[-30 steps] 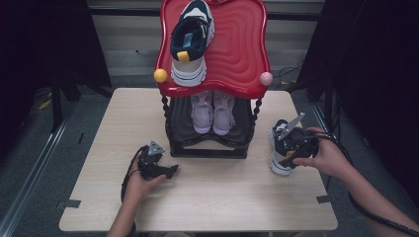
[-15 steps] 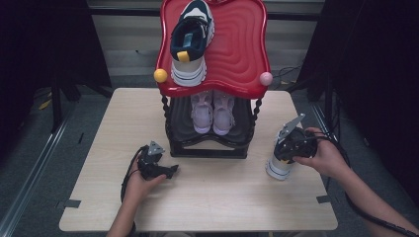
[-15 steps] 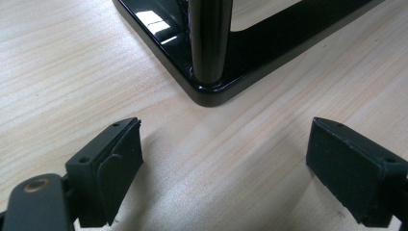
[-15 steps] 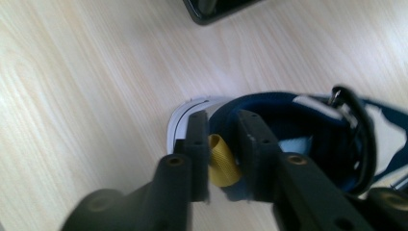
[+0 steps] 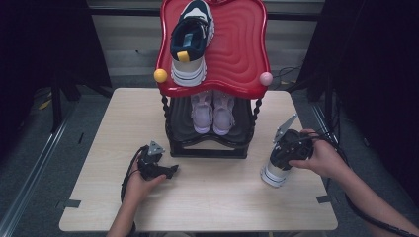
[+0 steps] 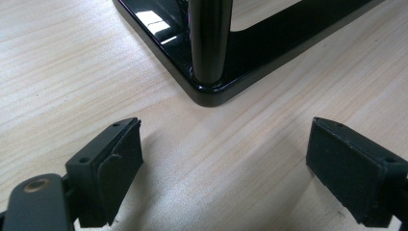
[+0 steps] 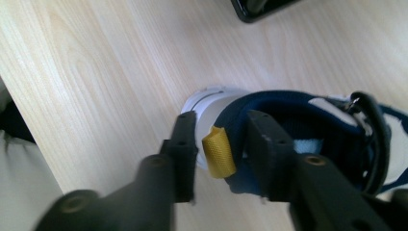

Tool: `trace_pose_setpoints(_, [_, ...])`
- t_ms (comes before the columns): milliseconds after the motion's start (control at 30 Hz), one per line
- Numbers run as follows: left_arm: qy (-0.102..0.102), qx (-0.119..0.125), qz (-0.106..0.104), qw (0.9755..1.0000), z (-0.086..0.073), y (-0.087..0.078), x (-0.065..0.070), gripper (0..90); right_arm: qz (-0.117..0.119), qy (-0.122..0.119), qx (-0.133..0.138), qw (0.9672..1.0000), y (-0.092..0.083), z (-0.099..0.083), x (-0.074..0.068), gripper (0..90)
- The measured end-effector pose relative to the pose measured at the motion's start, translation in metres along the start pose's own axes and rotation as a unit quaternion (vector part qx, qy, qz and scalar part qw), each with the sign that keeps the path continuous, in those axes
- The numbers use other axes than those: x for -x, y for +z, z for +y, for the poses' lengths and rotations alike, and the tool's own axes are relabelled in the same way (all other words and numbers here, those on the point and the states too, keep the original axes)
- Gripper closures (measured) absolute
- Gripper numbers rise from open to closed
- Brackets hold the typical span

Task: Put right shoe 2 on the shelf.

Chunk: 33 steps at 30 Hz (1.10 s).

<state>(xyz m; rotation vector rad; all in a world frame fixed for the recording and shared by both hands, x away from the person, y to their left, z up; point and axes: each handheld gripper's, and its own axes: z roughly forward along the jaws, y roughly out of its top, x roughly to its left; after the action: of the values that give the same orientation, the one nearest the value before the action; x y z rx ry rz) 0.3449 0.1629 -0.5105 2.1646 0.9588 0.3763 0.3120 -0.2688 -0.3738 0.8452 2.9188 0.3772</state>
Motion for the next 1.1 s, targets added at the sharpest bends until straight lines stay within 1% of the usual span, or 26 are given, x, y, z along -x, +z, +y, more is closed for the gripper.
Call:
trace_pose_setpoints(33, [0.0, 0.0, 0.0, 1.0, 0.0, 0.0, 0.0, 12.1, 0.004, 0.008, -0.004, 1.0, 0.001, 0.0, 0.001, 58.4])
trace_pose_setpoints(100, [0.0, 0.0, 0.0, 1.0, 0.0, 0.0, 0.0, 12.1, 0.004, 0.006, -0.017, 0.9998, 0.004, 0.0, 0.003, 58.2])
trace_pose_setpoints(200, [0.0, 0.0, 0.0, 1.0, 0.0, 0.0, 0.0, 12.1, 0.022, 0.023, -0.032, 0.999, 0.01, -0.001, 0.005, 56.0])
trace_pose_setpoints(233, [0.0, 0.0, 0.0, 1.0, 0.0, 0.0, 0.0, 12.1, 0.024, 0.02, -0.031, 0.999, 0.012, -0.002, 0.007, 56.0])
trace_pose_setpoints(267, [0.0, 0.0, 0.0, 1.0, 0.0, 0.0, 0.0, 12.1, 0.028, 0.029, -0.038, 0.9985, 0.014, -0.002, 0.007, 56.0])
trace_pose_setpoints(300, [0.0, 0.0, 0.0, 1.0, 0.0, 0.0, 0.0, 12.1, 0.03, 0.031, -0.04, 0.9983, 0.016, -0.003, 0.008, 56.1])
trace_pose_setpoints(333, [0.0, 0.0, 0.0, 1.0, 0.0, 0.0, 0.0, 12.1, 0.028, 0.026, -0.041, 0.9984, 0.019, -0.003, 0.01, 56.1])
trace_pose_setpoints(367, [0.0, 0.0, 0.0, 1.0, 0.0, 0.0, 0.0, 12.1, 0.031, 0.034, -0.046, 0.9979, 0.021, -0.003, 0.009, 56.0])
trace_pose_setpoints(400, [0.0, 0.0, 0.0, 1.0, 0.0, 0.0, 0.0, 12.1, 0.037, 0.034, -0.049, 0.9975, 0.023, -0.003, 0.01, 55.6])
trace_pose_setpoints(433, [0.0, 0.0, 0.0, 1.0, 0.0, 0.0, 0.0, 12.1, 0.036, 0.025, -0.048, 0.9979, 0.026, -0.004, 0.011, 55.6])
trace_pose_setpoints(467, [0.0, 0.0, 0.0, 1.0, 0.0, 0.0, 0.0, 12.1, 0.04, 0.041, -0.053, 0.997, 0.027, -0.002, 0.01, 55.6])
trace_pose_setpoints(500, [0.0, 0.0, 0.0, 1.0, 0.0, 0.0, 0.0, 12.1, 0.05, 0.049, -0.05, 0.9963, 0.028, -0.002, 0.009, 55.7])
trace_pose_setpoints(533, [0.0, 0.0, 0.0, 1.0, 0.0, 0.0, 0.0, 12.1, 0.043, 0.037, -0.053, 0.997, 0.03, -0.002, 0.011, 55.7])
trace_pose_setpoints(567, [0.0, 0.0, 0.0, 1.0, 0.0, 0.0, 0.0, 12.1, 0.051, 0.046, -0.054, 0.9962, 0.03, -0.001, 0.01, 56.3])
trace_pose_setpoints(633, [0.0, 0.0, 0.0, 1.0, 0.0, 0.0, 0.0, 12.1, 0.045, 0.042, -0.054, 0.9966, 0.033, -0.001, 0.012, 57.7])
trace_pose_setpoints(667, [0.0, 0.0, 0.0, 1.0, 0.0, 0.0, 0.0, 12.1, 0.053, 0.048, -0.055, 0.9959, 0.033, 0.0, 0.011, 58.2])
trace_pose_setpoints(700, [0.0, 0.0, -0.001, 1.0, 0.0, 0.0, 0.0, 12.1, 0.055, 0.046, -0.056, 0.9959, 0.035, 0.0, 0.012, 58.7])
trace_pose_setpoints(767, [-0.001, 0.0, -0.001, 1.0, 0.0, 0.0, 0.0, 12.1, 0.061, 0.052, -0.059, 0.995, 0.037, 0.0, 0.011, 59.8])
trace_pose_setpoints(800, [0.0, 0.0, 0.0, 1.0, 0.0, 0.0, 0.0, 12.1, 0.06, 0.052, -0.063, 0.9948, 0.038, 0.0, 0.011, 60.1])
trace_pose_setpoints(833, [0.0, 0.0, 0.0, 1.0, 0.0, 0.0, 0.0, 12.1, 0.053, 0.054, -0.062, 0.9952, 0.04, 0.0, 0.011, 60.5])
trace_pose_setpoints(867, [0.0, 0.0, -0.001, 1.0, 0.0, 0.0, 0.0, 12.1, 0.06, 0.052, -0.065, 0.9947, 0.04, 0.001, 0.011, 60.7])
trace_pose_setpoints(933, [0.0, 0.0, 0.0, 1.0, 0.0, 0.0, 0.0, 12.0, 0.062, 0.057, -0.069, 0.994, 0.041, 0.001, 0.012, 60.9])
trace_pose_setpoints(1000, [0.0, 0.0, 0.0, 1.0, 0.0, 0.0, 0.0, 12.0, 0.061, 0.06, -0.075, 0.9936, 0.042, 0.001, 0.012, 61.2])
trace_pose_setpoints(1100, [0.0, 0.0, 0.0, 1.0, 0.0, 0.0, 0.0, 12.0, 0.061, 0.055, -0.082, 0.9932, 0.043, 0.002, 0.012, 61.9])
